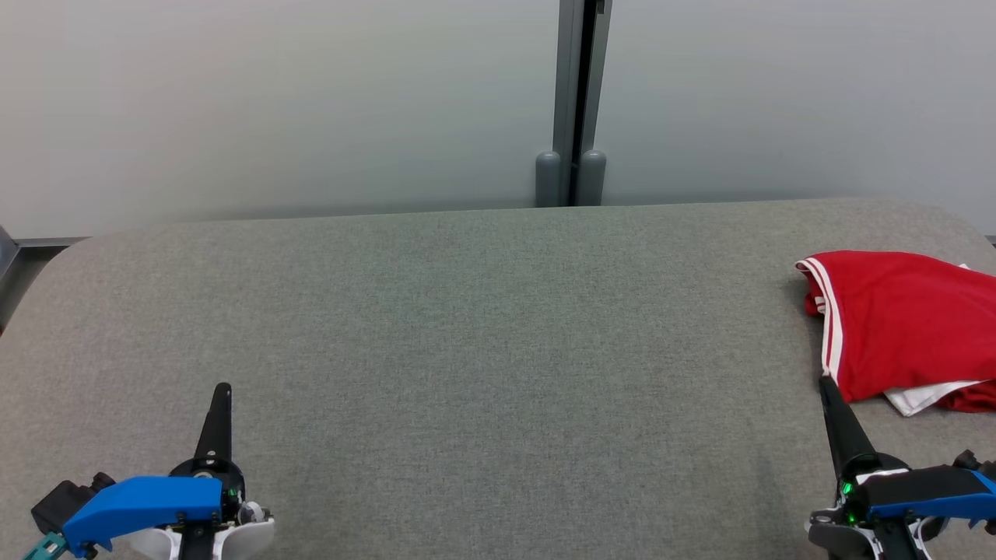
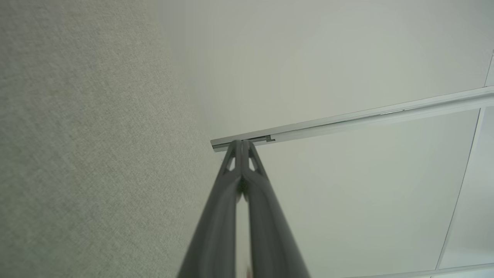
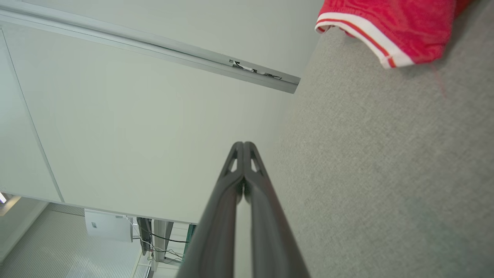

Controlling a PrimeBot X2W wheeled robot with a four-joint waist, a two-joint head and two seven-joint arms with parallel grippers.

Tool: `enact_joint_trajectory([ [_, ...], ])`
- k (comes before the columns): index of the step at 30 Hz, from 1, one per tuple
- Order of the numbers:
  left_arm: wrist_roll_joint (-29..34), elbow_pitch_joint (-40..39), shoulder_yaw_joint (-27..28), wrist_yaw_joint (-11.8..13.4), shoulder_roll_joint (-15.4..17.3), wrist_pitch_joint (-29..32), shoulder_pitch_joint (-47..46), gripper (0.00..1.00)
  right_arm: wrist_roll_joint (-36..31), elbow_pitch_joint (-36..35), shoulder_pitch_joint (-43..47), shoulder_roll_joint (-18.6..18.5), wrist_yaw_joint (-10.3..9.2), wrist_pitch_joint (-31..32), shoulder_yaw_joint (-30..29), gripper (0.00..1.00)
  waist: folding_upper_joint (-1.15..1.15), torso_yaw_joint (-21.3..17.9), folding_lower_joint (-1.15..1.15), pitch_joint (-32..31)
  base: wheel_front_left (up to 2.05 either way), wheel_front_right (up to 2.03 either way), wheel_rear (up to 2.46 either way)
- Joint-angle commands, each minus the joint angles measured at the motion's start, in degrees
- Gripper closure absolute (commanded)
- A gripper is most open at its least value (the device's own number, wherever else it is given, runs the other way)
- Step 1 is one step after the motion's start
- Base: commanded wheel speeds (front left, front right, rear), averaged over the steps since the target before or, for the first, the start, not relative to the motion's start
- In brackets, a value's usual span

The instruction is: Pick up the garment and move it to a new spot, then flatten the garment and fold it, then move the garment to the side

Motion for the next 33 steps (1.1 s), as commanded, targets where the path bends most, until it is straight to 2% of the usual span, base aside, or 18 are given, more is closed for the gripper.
enact_joint_trajectory([
  [1, -0.82, -0.6, 0.6, -0.45, -0.08, 0.23, -1.16, 1.0, 1.04, -0.58, -1.33, 0.14, 0.03, 0.47, -0.19, 1.0, 0.0, 0.0, 0.0, 0.01, 0.0, 0.0, 0.0],
  [33, -11.56, -2.15, 3.18, -1.31, -1.65, 3.72, -1.93, 1.0, 15.03, -1.5, -1.92, 0.56, 0.04, 3.04, -0.71, 1.0, 0.0, 0.12, 0.0, 0.4, 0.0, 0.0, 0.0],
])
